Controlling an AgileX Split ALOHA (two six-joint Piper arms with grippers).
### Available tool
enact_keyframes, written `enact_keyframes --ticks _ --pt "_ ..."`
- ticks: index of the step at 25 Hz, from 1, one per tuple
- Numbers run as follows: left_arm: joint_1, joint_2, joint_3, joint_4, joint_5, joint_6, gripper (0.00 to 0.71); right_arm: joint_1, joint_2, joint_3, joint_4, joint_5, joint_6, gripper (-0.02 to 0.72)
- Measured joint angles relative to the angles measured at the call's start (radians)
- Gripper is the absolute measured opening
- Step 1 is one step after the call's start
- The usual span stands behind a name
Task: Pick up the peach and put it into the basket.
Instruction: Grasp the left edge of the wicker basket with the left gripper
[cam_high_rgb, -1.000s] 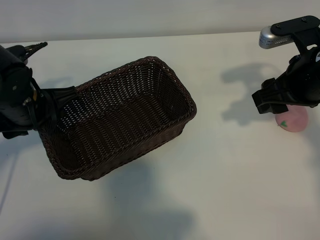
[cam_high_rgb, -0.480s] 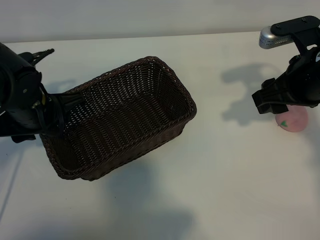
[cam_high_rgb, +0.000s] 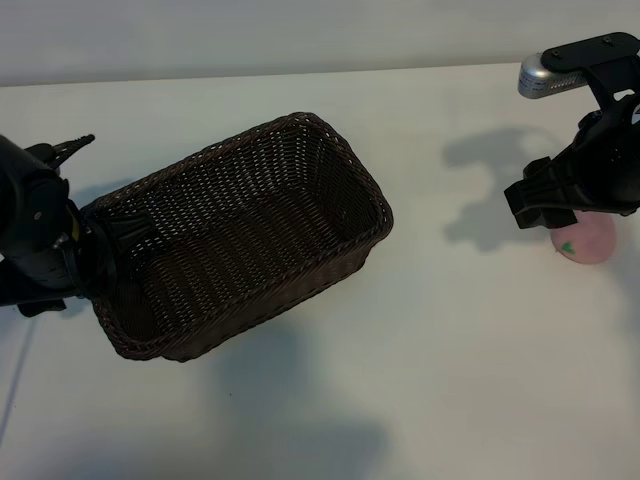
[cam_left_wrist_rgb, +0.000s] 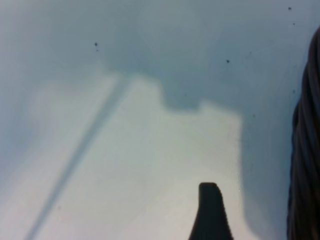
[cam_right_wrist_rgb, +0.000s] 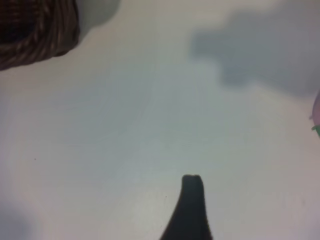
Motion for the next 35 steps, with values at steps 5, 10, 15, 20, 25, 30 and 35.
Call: enact_keyframes --ticks 5,10,15,20,25,30,35 --pt "0.006 0.004 0.002 -0.002 -0.065 0.009 0.531 0.0 0.0 0.0 0.0 0.001 0.0 0.595" --pt "0.023 0.05 0.002 -0.026 -0.116 0.041 0.531 0.0 0.0 0.0 0.0 0.002 0.0 0.595" --pt "0.023 0.082 0.005 -0.031 -0.158 0.042 0.531 0.0 0.0 0.0 0.0 0.002 0.0 0.595" --pt "0.023 0.121 0.008 -0.032 -0.172 0.042 0.531 0.0 0.0 0.0 -0.001 0.002 0.0 0.595" --pt "0.023 0.129 0.008 -0.032 -0.18 0.042 0.527 0.0 0.0 0.0 -0.002 0.002 0.0 0.595" --pt "0.023 0.129 0.008 -0.031 -0.182 0.042 0.399 0.0 0.0 0.0 -0.002 0.002 0.0 0.595" --pt "0.023 0.129 0.008 -0.03 -0.198 0.037 0.271 0.0 0.0 0.0 -0.002 0.002 0.0 0.595"
